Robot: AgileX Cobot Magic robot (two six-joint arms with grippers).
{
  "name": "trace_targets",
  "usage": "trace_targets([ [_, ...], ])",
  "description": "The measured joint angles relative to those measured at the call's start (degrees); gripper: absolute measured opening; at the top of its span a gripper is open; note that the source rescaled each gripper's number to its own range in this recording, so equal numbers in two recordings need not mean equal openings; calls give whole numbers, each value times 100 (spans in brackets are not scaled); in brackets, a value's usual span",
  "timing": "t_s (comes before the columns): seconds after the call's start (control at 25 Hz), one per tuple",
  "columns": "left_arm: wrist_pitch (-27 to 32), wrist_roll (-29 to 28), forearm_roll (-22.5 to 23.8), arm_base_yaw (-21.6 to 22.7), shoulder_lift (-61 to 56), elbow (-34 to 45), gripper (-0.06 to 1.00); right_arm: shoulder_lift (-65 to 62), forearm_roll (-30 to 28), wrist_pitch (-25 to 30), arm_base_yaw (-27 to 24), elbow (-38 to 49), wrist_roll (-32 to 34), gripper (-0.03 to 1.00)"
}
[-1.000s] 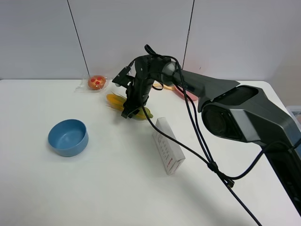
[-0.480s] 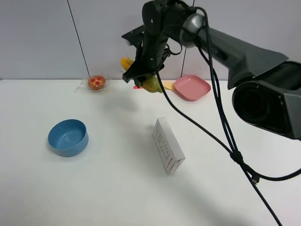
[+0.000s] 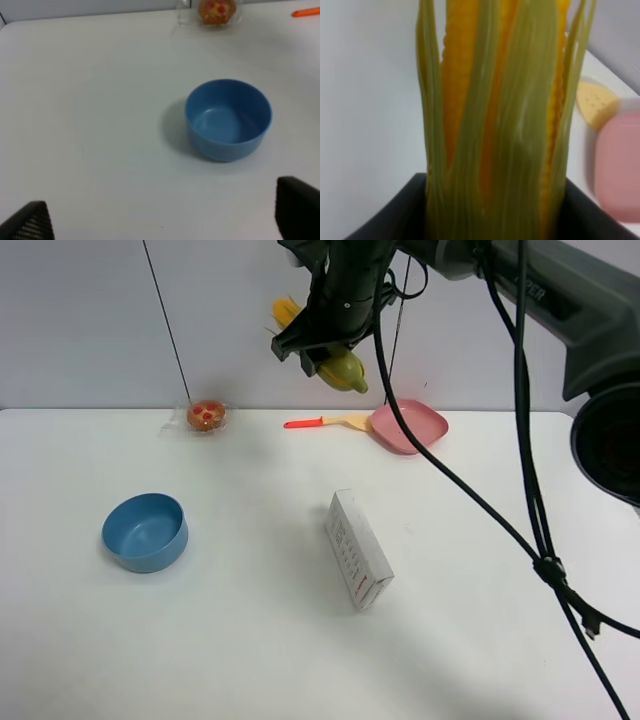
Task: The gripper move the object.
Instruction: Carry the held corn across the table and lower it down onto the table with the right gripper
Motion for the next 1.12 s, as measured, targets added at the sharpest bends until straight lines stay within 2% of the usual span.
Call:
trace_targets([
  [0.2,0,0,0,0,0,0,100,-899,-194,5,-59,1379,187,0],
  [0.64,0,0,0,0,0,0,100,-3143,-259,-67,-742,5077,1457,0],
  [0.72,0,0,0,0,0,0,100,-3447,-259,-400,-820,5701,1702,0],
  [0.88,0,0,0,0,0,0,100,-3891,-280,-1424,-978,6792,2108,0],
  [1.12,0,0,0,0,0,0,100,-4052,-687,-2588,-1257,7847,2162,0],
])
